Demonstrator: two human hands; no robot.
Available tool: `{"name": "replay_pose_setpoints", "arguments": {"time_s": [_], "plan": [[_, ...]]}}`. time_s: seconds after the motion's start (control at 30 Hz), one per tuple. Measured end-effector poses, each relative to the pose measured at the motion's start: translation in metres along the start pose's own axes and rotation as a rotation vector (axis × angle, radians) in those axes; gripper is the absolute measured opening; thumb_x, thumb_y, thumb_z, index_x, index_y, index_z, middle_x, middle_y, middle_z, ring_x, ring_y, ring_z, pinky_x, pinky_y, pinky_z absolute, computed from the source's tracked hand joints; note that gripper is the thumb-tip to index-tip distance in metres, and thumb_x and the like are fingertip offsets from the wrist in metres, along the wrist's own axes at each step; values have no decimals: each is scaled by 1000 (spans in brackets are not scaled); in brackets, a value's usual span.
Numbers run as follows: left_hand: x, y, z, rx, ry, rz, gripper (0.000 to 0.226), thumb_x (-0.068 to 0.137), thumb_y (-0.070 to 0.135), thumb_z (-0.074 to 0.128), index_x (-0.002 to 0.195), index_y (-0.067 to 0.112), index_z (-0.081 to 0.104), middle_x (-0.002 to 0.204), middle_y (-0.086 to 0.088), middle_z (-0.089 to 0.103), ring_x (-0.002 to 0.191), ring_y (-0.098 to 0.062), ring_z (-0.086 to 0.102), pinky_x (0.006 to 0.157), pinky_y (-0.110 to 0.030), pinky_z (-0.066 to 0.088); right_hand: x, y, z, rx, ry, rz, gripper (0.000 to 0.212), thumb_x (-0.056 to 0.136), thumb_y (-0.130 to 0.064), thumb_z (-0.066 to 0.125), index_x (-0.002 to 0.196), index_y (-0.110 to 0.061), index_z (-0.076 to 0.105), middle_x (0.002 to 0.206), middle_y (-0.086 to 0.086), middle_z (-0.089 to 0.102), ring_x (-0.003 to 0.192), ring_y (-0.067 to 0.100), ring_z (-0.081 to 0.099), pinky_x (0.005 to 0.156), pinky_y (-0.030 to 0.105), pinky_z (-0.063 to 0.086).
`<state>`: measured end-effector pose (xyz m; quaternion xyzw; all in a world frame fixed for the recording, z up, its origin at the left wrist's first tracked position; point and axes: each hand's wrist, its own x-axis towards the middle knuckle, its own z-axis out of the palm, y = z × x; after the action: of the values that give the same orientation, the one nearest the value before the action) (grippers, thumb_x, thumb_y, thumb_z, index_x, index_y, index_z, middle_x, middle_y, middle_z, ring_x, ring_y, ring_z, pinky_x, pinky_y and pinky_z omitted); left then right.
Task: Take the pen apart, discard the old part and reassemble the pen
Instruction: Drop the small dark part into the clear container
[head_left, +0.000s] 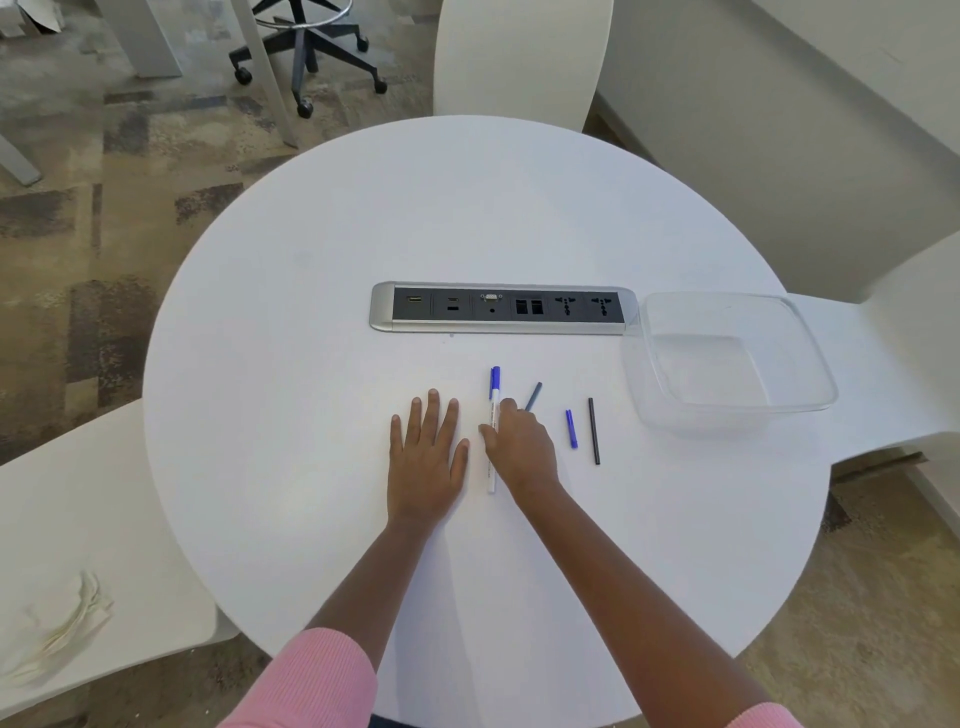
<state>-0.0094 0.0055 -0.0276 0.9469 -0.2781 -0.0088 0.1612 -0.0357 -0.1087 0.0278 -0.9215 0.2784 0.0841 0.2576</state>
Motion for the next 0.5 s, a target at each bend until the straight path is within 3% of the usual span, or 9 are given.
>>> {"name": "replay_pose_setpoints", "arguments": {"time_s": [0.13, 0.3, 0.5], "plan": [[0, 0, -1, 5, 10, 1, 50, 88, 25, 49, 135, 8, 47, 143, -18, 42, 130, -38, 40, 105, -56, 29, 0, 7, -7, 50, 73, 0, 23, 92, -20, 46, 105, 0, 50, 105, 19, 60, 93, 32, 58, 74, 37, 49], [0, 1, -2, 4, 25, 16, 51, 85, 19, 62, 132, 6, 50, 140, -20, 46, 127, -40, 43, 101, -59, 32, 5, 17, -16, 84, 179, 19, 21, 91, -9, 45, 110, -1, 50, 110, 20, 53, 92, 30, 55, 64, 30, 40], [1, 3, -6, 5, 8, 5, 53, 83, 18, 66, 132, 6, 51, 139, -20, 46, 127, -40, 43, 101, -59, 33, 10, 17, -16, 56, 153, 93, 18, 91, -6, 44, 108, -1, 48, 106, 21, 53, 91, 34, 54, 63, 30, 37]]}}
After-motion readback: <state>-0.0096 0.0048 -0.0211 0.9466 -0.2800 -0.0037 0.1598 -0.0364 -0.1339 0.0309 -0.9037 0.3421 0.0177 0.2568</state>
